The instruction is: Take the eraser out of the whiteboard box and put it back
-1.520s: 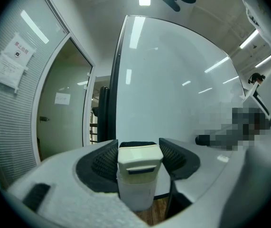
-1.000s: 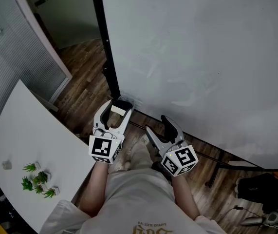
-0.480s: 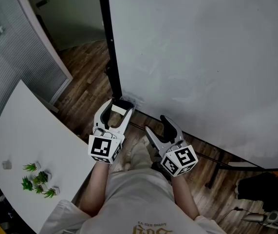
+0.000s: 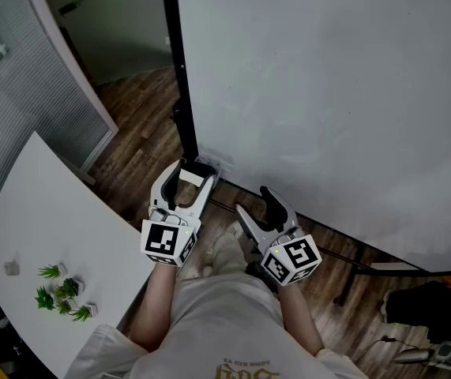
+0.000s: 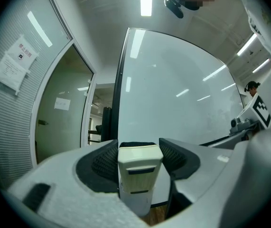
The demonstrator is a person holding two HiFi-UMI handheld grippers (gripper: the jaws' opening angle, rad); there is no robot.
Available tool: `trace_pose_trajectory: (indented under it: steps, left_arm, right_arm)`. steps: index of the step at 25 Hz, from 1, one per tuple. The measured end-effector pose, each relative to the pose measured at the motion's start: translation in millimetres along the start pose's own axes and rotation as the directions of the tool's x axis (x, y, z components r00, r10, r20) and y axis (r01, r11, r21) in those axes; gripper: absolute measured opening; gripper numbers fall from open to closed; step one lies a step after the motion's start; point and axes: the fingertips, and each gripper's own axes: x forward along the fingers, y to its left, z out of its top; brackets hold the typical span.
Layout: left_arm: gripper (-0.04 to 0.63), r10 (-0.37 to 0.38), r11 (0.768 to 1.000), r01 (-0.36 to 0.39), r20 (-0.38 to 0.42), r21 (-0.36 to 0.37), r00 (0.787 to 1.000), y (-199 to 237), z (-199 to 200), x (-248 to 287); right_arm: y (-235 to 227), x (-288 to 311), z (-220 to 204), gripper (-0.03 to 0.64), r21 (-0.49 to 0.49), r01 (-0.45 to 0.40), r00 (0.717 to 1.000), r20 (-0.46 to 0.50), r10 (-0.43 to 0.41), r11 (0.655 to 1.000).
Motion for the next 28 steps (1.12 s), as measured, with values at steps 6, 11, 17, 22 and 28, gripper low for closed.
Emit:
trace_pose_trajectory:
  steps: [6,11,17,22,28]
  left_arm:
    - [0.265,-0.001,1.0,0.001,0.006,-0.002,1.0,-0.1,4.0,-1.2]
    - [0.265,-0.003,1.0,0.003,0.016,0.004,1.0,-1.1,8.8,-3.7]
    - [0.265,-0.005,1.0,0.005,0.023,0.011,1.0,-1.7,14.1,-8.6]
    - [0.265,0.003,1.0,-0.003,0.03,0.014,1.0,-0.1,20.3,-19.3]
    - [0.265,0.011,1.0,-0.011,0.029,0.024,1.0,-0.1,21.7,-30.9]
  right_arm:
    - [1.8,-0.9,2.0,0.295,-0.006,-0.004,1.0,0.004,0.004,1.0]
    - [3.8,-1.6,4.1,0.295,-0.013,-0.005,1.0,0.012,0.005,1.0]
    - [5.3,-0.1,3.3,0.295,-0.013,-0.008,1.0,0.015,0.008,1.0]
    - [11.3,1.1,2.3,0.295,-0.011,-0.016,1.0,0.017,0.017,1.0]
    - [17.1,1.7,-1.0,0.295,-0.009,-0.027,1.0,0.012,0.027,1.0]
